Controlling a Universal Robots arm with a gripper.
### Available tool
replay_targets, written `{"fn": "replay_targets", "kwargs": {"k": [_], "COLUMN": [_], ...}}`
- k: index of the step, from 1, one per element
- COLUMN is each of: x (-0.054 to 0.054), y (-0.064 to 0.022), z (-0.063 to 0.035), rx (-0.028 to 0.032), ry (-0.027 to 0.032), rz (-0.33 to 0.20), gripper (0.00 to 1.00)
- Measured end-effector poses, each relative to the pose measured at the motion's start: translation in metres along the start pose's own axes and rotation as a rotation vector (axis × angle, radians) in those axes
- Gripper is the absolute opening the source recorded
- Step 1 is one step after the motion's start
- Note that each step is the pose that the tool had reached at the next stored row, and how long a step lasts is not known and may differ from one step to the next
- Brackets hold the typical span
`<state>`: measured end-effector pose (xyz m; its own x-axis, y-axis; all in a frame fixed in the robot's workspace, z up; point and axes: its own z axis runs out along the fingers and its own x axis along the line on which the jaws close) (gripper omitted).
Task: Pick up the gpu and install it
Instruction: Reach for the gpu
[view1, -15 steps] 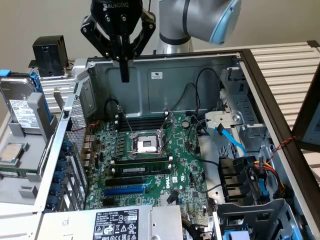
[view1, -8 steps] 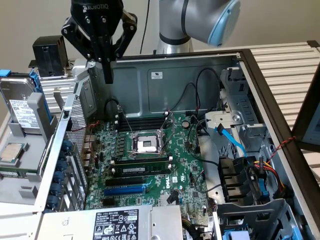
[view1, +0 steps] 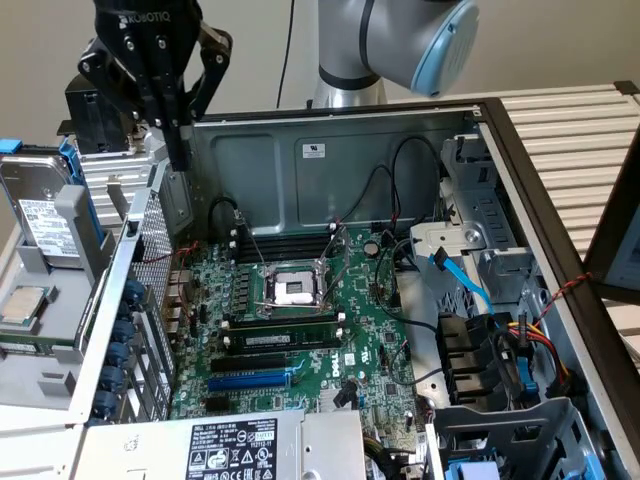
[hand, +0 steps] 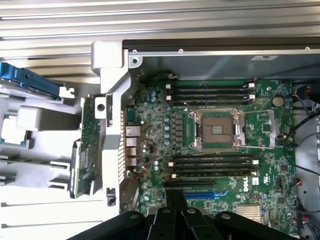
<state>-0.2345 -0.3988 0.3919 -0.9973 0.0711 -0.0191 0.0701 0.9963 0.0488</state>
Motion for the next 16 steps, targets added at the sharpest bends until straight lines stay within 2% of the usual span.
{"fn": "replay_targets", "kwargs": {"k": [4,10,16], "x": [0.017,0.032,0.059], "y": [-0.0012,-0.0024,-0.0044], "z": [0.0008,0.0032,0.0043], "rx": [0.0001,0.0002,-0.0018], "ry": [0.0000,-0.0005,-0.0004], "rz": [0.002,0.013,0.014], "gripper": [0.11,0.11,0.11]}}
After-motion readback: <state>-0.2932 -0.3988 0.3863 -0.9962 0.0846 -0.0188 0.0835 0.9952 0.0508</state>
